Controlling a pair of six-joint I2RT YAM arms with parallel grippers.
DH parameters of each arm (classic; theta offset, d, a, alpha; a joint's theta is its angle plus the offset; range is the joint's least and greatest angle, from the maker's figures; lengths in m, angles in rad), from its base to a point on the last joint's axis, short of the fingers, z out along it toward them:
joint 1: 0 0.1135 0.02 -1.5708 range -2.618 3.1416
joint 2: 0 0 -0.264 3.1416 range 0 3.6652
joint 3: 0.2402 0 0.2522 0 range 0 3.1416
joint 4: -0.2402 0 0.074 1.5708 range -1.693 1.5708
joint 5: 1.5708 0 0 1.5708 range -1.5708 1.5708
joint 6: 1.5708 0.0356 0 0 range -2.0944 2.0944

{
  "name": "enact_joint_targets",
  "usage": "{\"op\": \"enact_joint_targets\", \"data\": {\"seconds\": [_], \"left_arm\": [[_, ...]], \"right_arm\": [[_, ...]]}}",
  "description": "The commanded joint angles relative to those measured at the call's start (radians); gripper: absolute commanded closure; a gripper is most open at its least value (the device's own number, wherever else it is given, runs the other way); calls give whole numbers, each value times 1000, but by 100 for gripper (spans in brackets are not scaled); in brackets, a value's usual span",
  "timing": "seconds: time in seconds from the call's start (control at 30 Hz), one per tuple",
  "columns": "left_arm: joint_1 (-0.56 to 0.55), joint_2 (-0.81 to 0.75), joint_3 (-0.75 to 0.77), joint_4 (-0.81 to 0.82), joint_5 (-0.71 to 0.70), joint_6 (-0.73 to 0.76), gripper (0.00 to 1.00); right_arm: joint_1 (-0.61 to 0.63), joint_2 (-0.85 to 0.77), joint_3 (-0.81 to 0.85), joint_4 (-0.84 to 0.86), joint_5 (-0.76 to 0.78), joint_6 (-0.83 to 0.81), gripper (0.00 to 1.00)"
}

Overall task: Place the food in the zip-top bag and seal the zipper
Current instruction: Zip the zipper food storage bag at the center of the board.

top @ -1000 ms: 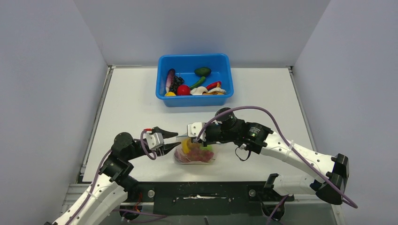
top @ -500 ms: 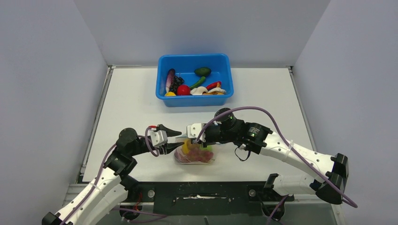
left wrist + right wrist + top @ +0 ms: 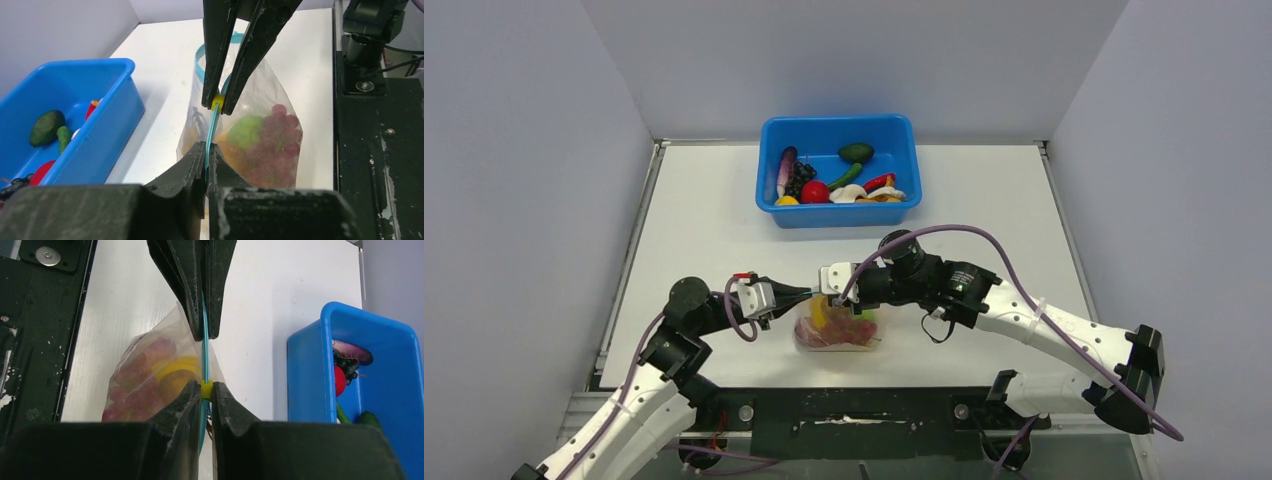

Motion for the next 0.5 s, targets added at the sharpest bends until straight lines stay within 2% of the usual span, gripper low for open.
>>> {"op": "enact_joint_targets", "data": {"seconds": [0.0,0.23,0.47], "left_arm": [[2,-83,61,-4,-94,59,100],[2,-127,108,-143,-194,139,100],[2,-173,128,-202,-323,171,100]], "right_arm": [[-42,-38,26,-44,45,27,100],[-86,-103,11,-95,75,45,100],[-101,-159,-12,-136,121,62,100]]}}
